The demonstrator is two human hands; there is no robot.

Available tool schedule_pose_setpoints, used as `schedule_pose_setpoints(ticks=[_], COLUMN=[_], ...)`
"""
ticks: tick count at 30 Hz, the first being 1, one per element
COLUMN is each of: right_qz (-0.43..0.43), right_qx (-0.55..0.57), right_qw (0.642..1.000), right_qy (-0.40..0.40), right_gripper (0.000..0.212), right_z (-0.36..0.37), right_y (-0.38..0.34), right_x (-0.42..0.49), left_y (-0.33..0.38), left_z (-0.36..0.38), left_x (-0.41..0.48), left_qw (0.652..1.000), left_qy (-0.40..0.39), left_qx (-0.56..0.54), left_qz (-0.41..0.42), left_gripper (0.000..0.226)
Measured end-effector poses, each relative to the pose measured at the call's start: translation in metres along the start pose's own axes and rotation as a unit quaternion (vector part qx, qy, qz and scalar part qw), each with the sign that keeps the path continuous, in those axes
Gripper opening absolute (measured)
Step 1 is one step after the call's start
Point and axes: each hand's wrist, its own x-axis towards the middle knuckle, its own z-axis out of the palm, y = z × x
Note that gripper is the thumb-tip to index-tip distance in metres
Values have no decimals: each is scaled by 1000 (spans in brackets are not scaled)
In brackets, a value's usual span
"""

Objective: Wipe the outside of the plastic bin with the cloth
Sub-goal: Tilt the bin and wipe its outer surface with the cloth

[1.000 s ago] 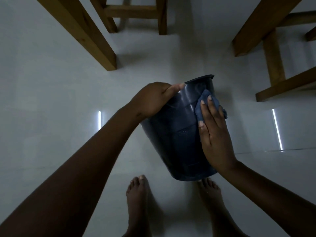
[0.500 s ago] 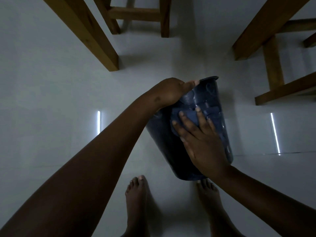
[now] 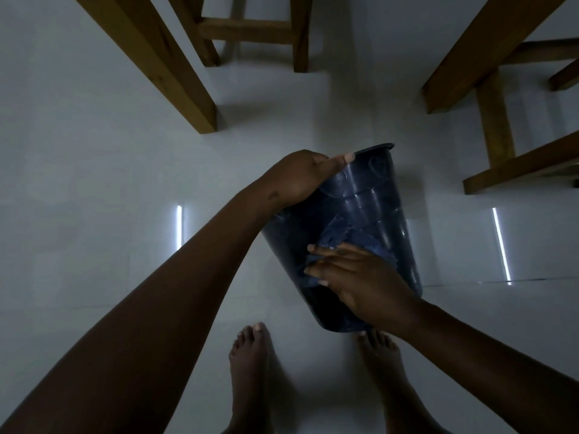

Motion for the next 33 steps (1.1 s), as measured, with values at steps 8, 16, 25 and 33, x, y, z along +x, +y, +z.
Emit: schedule_pose_setpoints(ticks=[8,16,25,33], right_qz=[12,78,85,115], right_qx=[141,182,61,17], right_qw=[990,976,965,948], right_qy=[21,86,243,297], right_gripper=[27,28,26,44], right_z=[-32,-76,-129,-129], right_y=[-14,-22,-11,-2], right_x=[13,23,32,21], left_y=[-9,-11,-4,-15], left_z=[1,-32,-43,18], left_x=[-13,-25,-65,-84], left_qw=[997,986,967,883], left_qy=[63,120,164,168], left_qx=[2,68,128,351], left_qz=[40,94,145,263], left_gripper=[60,42,21,4])
